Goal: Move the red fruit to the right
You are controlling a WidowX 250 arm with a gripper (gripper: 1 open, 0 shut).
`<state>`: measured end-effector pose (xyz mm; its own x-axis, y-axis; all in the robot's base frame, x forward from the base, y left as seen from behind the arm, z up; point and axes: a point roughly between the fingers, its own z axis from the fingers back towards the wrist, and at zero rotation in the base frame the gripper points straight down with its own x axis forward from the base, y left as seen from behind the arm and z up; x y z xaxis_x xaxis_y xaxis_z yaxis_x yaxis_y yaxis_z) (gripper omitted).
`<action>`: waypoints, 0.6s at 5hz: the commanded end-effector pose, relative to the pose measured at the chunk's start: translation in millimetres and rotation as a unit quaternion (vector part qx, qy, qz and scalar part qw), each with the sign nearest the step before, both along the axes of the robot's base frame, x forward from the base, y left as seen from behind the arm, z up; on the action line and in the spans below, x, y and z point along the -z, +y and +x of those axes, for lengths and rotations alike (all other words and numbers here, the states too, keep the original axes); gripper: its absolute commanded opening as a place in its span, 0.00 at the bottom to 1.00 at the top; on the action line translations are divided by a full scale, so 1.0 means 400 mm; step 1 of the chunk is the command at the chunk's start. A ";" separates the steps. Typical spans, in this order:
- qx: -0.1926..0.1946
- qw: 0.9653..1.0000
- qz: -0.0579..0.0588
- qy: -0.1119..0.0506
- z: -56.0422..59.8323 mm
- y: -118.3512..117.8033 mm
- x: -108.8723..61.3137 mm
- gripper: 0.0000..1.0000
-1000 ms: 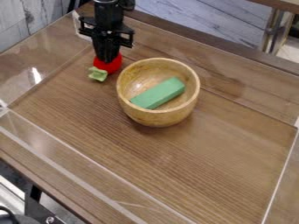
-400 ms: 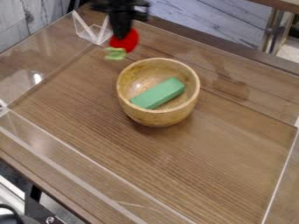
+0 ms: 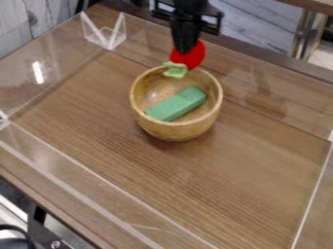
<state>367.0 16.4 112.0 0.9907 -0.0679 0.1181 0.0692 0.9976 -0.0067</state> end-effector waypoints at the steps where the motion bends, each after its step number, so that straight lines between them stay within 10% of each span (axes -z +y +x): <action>1: 0.036 0.998 -0.008 -0.046 0.005 -0.110 -0.075 0.00; 3: 0.080 0.996 -0.018 -0.045 0.007 -0.263 -0.036 0.00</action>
